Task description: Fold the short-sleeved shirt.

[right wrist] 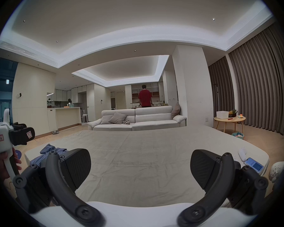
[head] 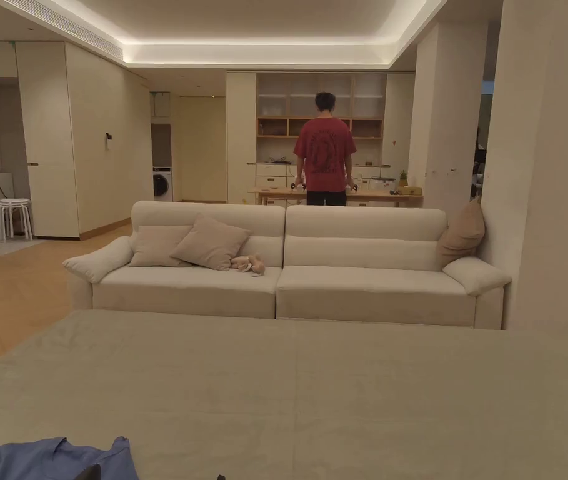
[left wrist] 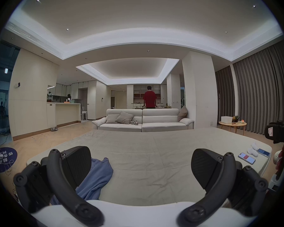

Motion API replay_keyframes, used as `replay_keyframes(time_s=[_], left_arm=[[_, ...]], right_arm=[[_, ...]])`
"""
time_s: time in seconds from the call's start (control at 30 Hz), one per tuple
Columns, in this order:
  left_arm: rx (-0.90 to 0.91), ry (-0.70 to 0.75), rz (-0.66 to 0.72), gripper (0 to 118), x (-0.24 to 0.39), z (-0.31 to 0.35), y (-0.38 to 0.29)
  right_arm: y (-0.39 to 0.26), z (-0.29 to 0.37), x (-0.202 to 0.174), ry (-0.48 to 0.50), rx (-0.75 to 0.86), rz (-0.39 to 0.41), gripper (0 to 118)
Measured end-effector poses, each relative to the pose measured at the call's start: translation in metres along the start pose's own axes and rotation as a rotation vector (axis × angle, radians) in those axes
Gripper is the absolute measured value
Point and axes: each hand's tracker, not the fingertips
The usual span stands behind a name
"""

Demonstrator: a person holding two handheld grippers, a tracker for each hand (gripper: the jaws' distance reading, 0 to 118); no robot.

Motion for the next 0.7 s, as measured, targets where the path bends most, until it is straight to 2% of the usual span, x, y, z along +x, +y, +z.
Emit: replay_keyframes(time_s=[0.6,0.7], left_arm=[[0.007,-0.031,0.027,118,0.0008,0.0015,0.0000],[0.021,-0.080,0.066,118,-0.0028,0.0010,-0.0005]], right_arm=[[-0.0032,0.0008,-0.0028,0.016,-0.004,0.023,118],[-0.0033,0.0023,-0.0040,0.014,0.012,0.021,118]])
